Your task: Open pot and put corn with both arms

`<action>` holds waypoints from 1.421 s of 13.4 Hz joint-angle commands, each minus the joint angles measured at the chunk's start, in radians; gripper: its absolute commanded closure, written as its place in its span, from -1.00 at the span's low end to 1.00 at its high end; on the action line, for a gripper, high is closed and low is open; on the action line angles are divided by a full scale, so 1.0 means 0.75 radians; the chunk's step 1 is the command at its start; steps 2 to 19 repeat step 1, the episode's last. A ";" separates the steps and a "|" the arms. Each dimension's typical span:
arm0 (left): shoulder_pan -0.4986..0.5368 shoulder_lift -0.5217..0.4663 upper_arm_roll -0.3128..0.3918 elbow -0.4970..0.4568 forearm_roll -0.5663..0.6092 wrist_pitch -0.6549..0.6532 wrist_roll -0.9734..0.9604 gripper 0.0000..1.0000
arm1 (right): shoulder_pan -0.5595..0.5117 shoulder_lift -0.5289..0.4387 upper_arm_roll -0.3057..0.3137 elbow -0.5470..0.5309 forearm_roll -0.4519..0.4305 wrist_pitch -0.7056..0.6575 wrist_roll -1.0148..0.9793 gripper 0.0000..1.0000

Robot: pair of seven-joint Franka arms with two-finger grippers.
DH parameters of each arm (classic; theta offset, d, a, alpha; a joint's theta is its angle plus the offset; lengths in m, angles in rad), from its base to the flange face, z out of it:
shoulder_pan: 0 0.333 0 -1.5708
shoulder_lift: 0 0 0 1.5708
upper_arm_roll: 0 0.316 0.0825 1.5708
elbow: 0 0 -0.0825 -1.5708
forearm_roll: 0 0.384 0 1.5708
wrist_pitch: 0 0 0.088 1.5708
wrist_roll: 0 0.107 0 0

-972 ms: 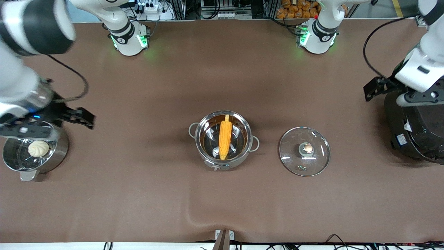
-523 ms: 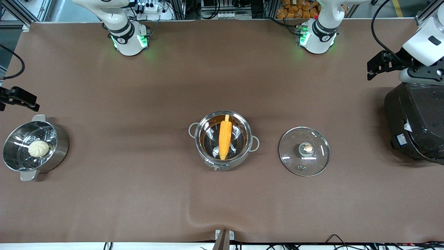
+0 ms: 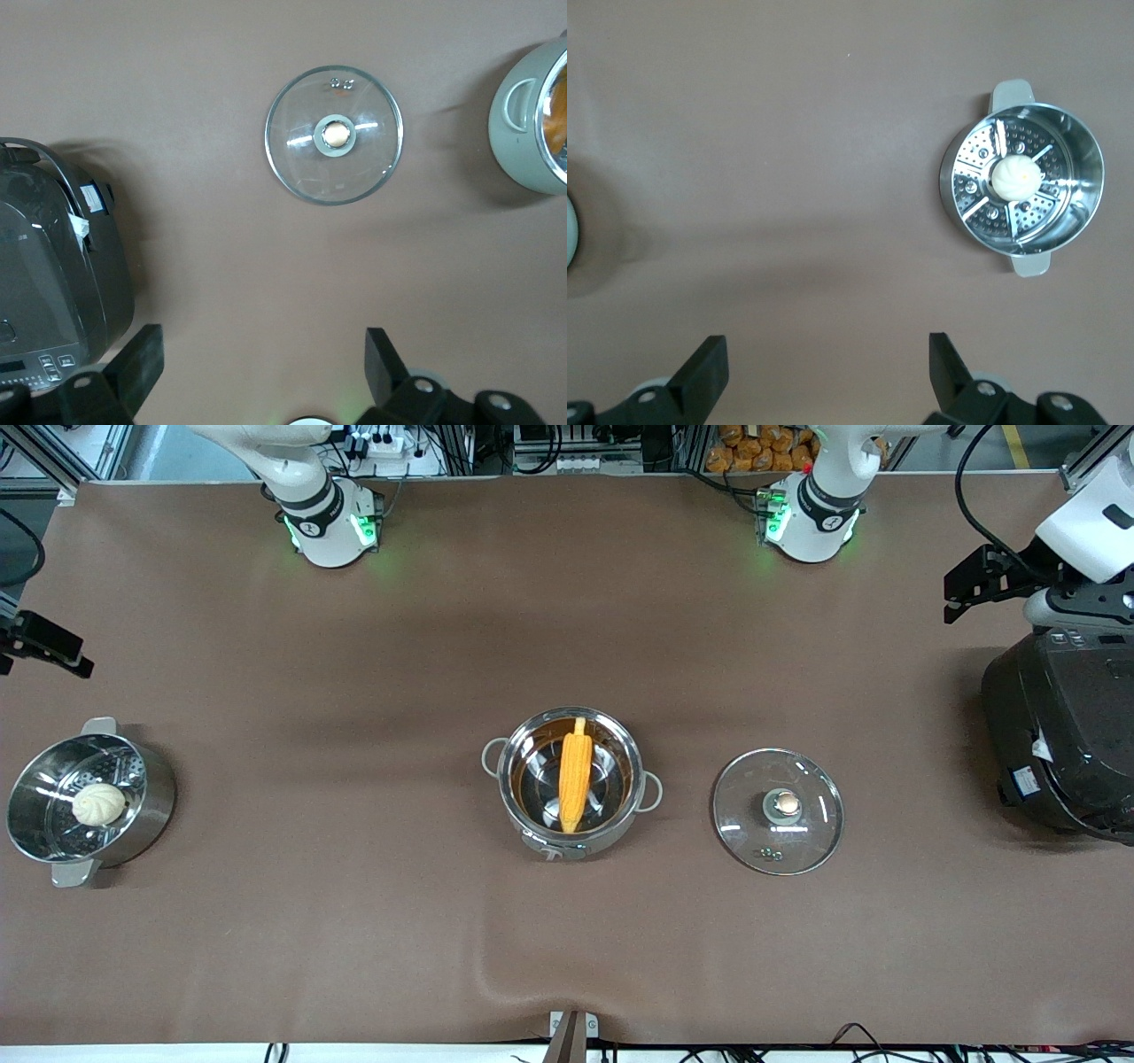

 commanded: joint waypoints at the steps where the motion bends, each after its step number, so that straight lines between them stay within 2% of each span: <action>1: -0.026 -0.010 0.016 0.011 -0.029 -0.026 -0.017 -1.00 | -0.036 -0.106 0.026 -0.101 0.048 0.011 -0.010 -1.00; 19: -0.026 -0.010 0.016 0.011 -0.029 -0.026 -0.017 -1.00 | -0.036 -0.106 0.026 -0.101 0.048 0.011 -0.010 -1.00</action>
